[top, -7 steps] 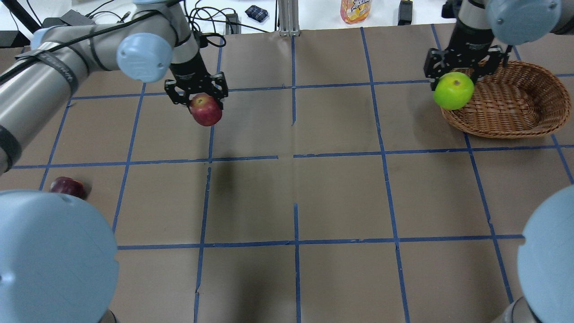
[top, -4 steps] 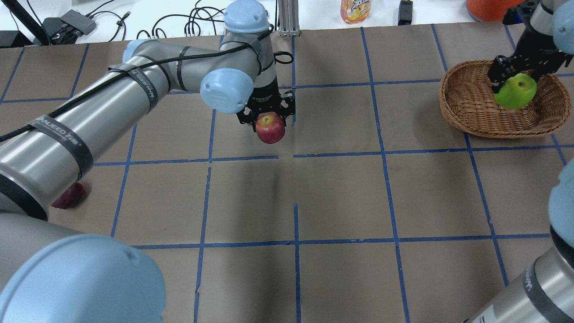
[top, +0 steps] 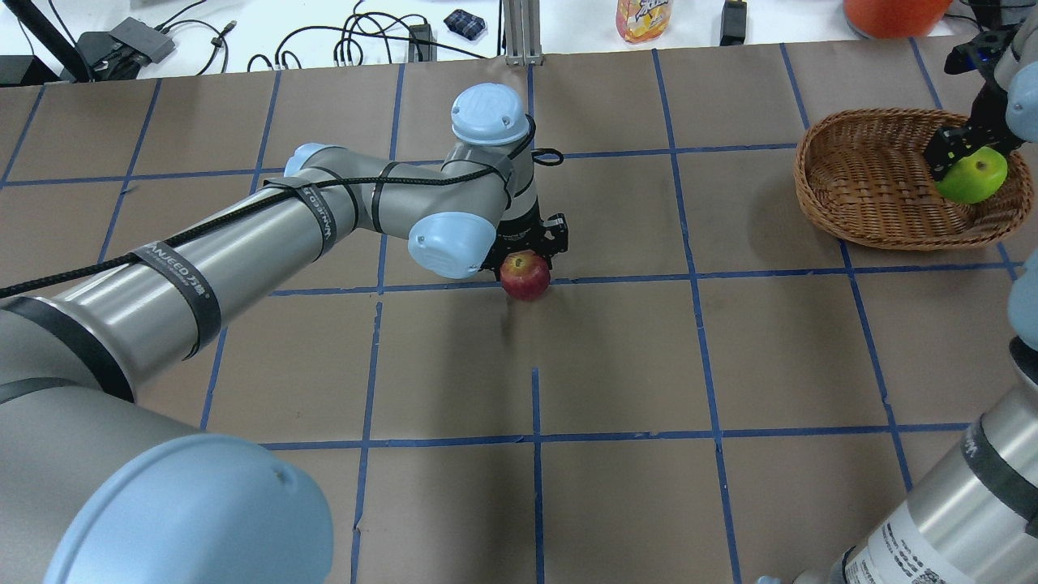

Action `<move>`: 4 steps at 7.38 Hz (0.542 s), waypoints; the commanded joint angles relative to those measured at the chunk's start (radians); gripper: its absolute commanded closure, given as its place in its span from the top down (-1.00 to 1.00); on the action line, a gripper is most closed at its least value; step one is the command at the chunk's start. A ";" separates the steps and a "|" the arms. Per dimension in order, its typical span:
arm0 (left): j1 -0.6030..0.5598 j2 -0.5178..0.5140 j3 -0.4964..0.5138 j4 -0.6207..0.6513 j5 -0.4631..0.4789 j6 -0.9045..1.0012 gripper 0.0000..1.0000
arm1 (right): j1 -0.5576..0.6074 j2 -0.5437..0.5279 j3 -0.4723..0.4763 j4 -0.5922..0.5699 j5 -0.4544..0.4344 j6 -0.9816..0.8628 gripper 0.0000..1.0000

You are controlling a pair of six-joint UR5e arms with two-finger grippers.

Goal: Put all apples into basket
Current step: 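Carry green apple into basket with right gripper while left brings red apple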

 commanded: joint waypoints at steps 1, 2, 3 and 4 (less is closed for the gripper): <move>-0.002 0.010 -0.016 0.043 -0.004 -0.007 1.00 | -0.002 0.027 -0.001 -0.017 -0.002 0.001 -0.70; 0.003 0.033 -0.016 0.033 -0.004 -0.006 1.00 | -0.002 0.034 -0.004 -0.022 -0.002 0.001 -0.06; 0.026 0.071 0.005 -0.053 -0.003 -0.004 1.00 | -0.004 0.035 -0.006 -0.022 -0.001 -0.001 0.90; 0.087 0.134 0.028 -0.156 -0.004 0.038 1.00 | -0.004 0.034 -0.006 -0.022 -0.004 -0.004 1.00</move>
